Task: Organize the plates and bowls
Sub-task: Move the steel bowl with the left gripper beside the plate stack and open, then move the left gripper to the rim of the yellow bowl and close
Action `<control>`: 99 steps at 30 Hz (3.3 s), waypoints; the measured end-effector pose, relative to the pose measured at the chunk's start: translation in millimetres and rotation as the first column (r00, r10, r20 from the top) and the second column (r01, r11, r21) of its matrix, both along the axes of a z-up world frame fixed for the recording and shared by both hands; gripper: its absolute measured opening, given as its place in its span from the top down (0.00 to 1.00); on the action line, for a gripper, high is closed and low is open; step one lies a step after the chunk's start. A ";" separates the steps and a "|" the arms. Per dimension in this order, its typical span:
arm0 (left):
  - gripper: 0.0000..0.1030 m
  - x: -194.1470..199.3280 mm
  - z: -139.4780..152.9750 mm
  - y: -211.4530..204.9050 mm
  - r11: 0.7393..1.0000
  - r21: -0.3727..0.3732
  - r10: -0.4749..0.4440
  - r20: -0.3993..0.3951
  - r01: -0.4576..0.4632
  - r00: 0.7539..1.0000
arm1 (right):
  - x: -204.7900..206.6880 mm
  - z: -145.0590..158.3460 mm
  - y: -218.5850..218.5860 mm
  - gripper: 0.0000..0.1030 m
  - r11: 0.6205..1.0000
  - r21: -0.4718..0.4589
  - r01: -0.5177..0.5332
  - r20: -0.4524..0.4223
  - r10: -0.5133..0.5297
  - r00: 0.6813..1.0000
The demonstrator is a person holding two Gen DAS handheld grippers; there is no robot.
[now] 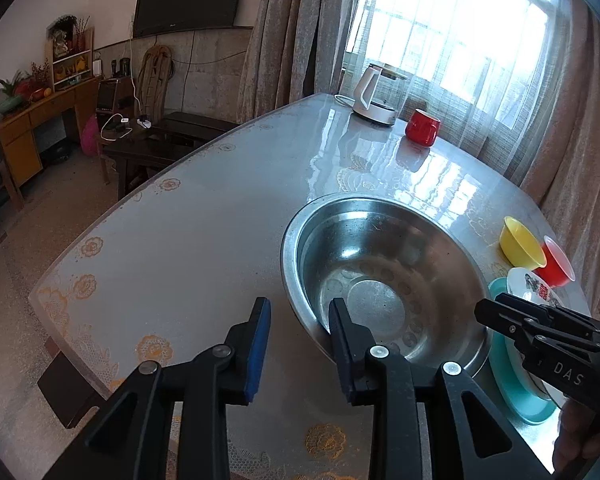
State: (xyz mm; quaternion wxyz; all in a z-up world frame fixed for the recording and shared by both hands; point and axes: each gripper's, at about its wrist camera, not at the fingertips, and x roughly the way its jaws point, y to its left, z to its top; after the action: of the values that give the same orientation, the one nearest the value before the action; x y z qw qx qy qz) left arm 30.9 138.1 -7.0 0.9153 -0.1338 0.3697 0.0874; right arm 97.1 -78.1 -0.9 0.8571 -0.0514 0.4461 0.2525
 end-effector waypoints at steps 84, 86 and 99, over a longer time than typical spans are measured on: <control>0.70 177.3 35.7 -228.5 0.854 0.007 -0.517 -0.086 0.520 0.851 | 95.9 -14.8 -253.2 0.66 0.749 0.307 0.586 -0.261 -0.527 0.809; 0.70 191.9 33.0 -228.6 0.867 -0.034 -0.498 -0.090 0.497 0.863 | 108.1 -17.4 -254.2 0.66 0.747 0.300 0.593 -0.274 -0.528 0.804; 0.71 256.0 1.2 -249.7 0.863 -0.247 -0.487 -0.177 0.440 0.855 | 150.1 -31.4 -257.1 0.86 0.746 0.279 0.605 -0.312 -0.525 0.792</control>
State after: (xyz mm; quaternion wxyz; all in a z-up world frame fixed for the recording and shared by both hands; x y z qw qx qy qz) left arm 286.8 -111.5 -5.8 0.8414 -0.1193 0.5027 -0.1587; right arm 247.2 -335.2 -32.4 0.8339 0.2743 0.4749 0.0618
